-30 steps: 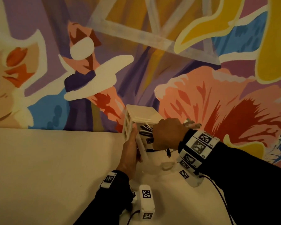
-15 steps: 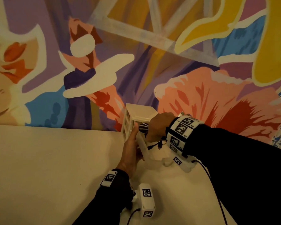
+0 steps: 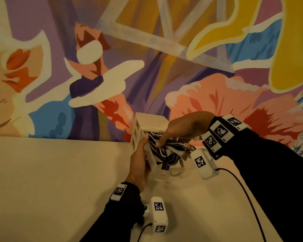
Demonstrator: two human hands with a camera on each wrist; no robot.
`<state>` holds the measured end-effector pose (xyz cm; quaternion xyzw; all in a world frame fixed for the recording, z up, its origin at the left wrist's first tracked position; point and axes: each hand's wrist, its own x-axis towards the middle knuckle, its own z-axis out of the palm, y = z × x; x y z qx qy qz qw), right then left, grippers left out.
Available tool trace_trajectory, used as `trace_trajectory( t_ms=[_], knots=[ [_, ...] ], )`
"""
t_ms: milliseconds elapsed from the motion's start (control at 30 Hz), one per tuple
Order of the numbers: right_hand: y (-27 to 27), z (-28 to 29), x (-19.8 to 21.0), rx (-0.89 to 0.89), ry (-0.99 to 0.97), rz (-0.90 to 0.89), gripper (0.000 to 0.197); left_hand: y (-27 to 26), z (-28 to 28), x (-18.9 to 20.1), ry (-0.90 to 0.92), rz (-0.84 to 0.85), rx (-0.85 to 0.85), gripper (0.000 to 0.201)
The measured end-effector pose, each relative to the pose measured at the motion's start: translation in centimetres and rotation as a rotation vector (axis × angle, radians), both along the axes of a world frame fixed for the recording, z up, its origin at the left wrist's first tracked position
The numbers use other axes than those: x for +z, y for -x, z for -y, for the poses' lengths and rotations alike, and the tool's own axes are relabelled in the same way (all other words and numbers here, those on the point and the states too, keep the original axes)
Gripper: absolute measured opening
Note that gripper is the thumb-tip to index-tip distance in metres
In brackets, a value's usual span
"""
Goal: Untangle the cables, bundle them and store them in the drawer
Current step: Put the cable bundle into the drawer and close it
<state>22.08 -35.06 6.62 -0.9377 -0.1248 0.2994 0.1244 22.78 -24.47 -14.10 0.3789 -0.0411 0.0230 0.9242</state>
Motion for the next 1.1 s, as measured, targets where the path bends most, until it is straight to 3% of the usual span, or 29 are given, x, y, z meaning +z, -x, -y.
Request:
trace_trajectory(
  t_ms=[67,167,267,367,467,767,867,967,1100],
  knots=[
    [-0.6,0.4,-0.2,0.03,0.052,0.067,0.042,0.0,0.0,0.1,0.008,0.002,-0.003,0.06],
    [-0.8,0.2,-0.8,0.12,0.291,0.23,0.069,-0.2,0.1,0.0,0.03,-0.01,-0.038,0.062],
    [-0.5,-0.2,-1.6,0.225,0.443,0.404,0.073,-0.2,0.1,0.0,0.026,-0.011,-0.088,0.067],
    [-1.0,0.3,-2.5,0.258,0.463,0.531,0.075,0.3,0.0,0.3,-0.004,0.028,-0.097,0.061],
    [-0.9,1.1,-2.8,0.259,0.402,0.594,0.089,0.6,0.1,0.4,-0.053,0.046,-0.079,0.054],
    [1.4,1.7,-0.9,0.362,0.456,0.365,0.081,0.6,0.0,0.1,-0.15,0.0,0.054,0.049],
    [1.2,1.6,-1.6,0.397,0.428,0.513,0.074,0.5,0.1,0.4,-0.104,-0.02,0.033,0.054],
    [0.5,2.0,-2.2,0.358,0.304,0.724,0.052,-0.2,0.0,0.8,-0.063,0.022,0.023,0.055],
    [0.2,2.4,-3.0,0.32,0.222,0.76,0.053,-0.7,-0.4,0.8,-0.101,0.034,0.037,0.06]
  ],
)
